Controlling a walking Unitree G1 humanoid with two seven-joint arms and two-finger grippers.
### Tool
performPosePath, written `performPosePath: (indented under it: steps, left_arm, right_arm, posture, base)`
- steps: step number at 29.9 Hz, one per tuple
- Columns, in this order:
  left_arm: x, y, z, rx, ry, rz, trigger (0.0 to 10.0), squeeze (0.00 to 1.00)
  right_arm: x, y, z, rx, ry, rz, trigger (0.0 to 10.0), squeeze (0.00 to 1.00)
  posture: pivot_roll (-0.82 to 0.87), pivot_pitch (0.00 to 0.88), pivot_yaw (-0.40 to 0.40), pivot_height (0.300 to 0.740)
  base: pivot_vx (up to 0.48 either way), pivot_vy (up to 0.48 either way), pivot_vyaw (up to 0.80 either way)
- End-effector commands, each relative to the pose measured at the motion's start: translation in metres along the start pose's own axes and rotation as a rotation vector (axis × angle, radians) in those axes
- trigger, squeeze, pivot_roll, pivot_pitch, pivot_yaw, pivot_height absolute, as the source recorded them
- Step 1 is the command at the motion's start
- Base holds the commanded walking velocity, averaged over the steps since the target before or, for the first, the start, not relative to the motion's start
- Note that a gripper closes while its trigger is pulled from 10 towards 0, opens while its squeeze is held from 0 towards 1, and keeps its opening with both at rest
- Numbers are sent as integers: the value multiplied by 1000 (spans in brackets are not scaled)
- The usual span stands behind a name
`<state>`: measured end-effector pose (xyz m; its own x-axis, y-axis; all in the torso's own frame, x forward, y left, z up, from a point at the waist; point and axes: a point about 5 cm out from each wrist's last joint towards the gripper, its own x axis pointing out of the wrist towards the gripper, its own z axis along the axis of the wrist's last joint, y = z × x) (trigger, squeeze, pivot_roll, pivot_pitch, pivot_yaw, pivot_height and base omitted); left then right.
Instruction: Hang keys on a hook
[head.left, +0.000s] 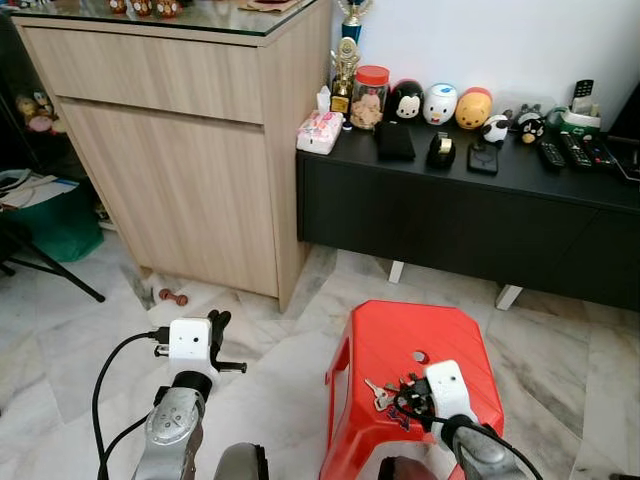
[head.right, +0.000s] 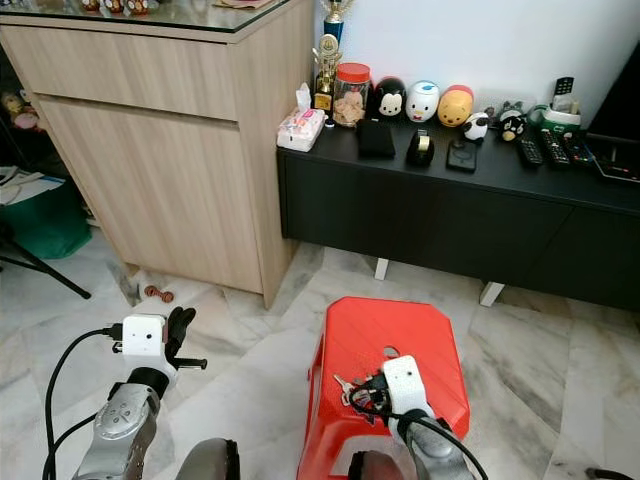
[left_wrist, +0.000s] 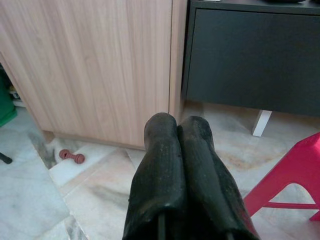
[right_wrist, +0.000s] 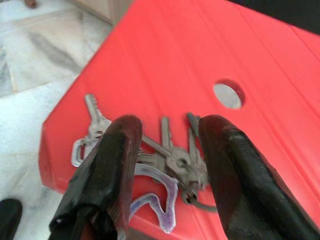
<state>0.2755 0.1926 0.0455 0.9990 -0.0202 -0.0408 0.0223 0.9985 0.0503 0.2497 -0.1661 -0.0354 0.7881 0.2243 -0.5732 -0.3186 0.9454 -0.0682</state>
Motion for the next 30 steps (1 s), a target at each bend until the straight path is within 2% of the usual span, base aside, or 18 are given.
performPosePath:
  steps: [1,5,6,8,10,11,16,17,18,19,21,22,23,26,29,30]
  left_arm:
    - [-2,0,-4,11,25,-9,10000,0]
    - [-2,0,-4,12,27,-8,10000,0]
    - [-3,1,-4,13,27,-7,10000,0]
    - [-3,2,-4,15,28,-6,10000,0]
    - [-3,2,-5,16,29,-4,10000,0]
    - [-3,2,-5,16,29,-4,10000,0]
    - [-4,3,-6,19,33,0,10000,0]
    - [-4,3,-6,21,33,1,10000,0]
    - [-4,3,-6,21,33,1,10000,0]
    - [-4,4,-6,23,35,1,10000,0]
    - [-4,4,-6,25,35,1,10000,0]
    - [-4,4,-6,26,36,2,10000,0]
    - [-5,4,-6,26,36,2,10000,0]
    - [-5,5,-7,28,37,3,10000,0]
    - [-5,6,-7,28,40,6,10000,0]
    - [-6,8,-9,30,46,12,10000,0]
  right_arm:
    - [1,-1,0,-28,31,13,10000,0]
    - [2,-7,-2,-30,75,-39,10000,0]
    - [1,-12,-4,23,90,-91,10000,0]
    - [1,-14,-5,100,94,-122,10000,0]
    - [1,-14,-4,278,48,-142,10000,0]
    - [1,-14,-4,278,48,-142,10000,0]
    - [1,-8,1,388,-37,-103,10000,0]
    - [1,-6,3,446,-65,-95,10000,0]
    - [1,-6,3,446,-65,-95,10000,0]
    - [1,-7,3,519,-73,-107,10000,0]
    - [1,-7,0,609,-64,-121,10000,0]
    - [1,-8,-2,723,-69,-133,10000,0]
    - [0,-7,-3,786,-73,-139,10000,0]
    - [0,-7,-5,831,-70,-156,10000,0]
    - [-1,-8,-6,821,-66,-167,10000,0]
    - [-2,-9,-7,843,-73,-179,10000,0]
  posture:
    - [144,8,-47,613]
    - [146,10,-49,613]
    - [145,13,-50,613]
    - [144,16,-49,613]
    - [143,17,-49,613]
    - [143,17,-49,613]
    - [143,18,-47,613]
    - [140,18,-45,613]
    - [140,18,-45,613]
    - [139,17,-44,613]
    - [139,17,-44,613]
    - [139,17,-44,613]
    - [140,18,-43,613]
    - [141,18,-44,613]
    - [142,18,-44,613]
    - [146,19,-47,613]
  base:
    - [0,0,0]
    - [0,0,0]
    - [0,0,0]
    - [0,0,0]
    - [0,0,0]
    - [0,0,0]
    - [0,0,0]
    - [0,0,0]
    - [0,0,0]
    - [0,0,0]
    - [0,0,0]
    - [0,0,0]
    - [0,0,0]
    - [0,0,0]
    - [0,0,0]
    - [0,0,0]
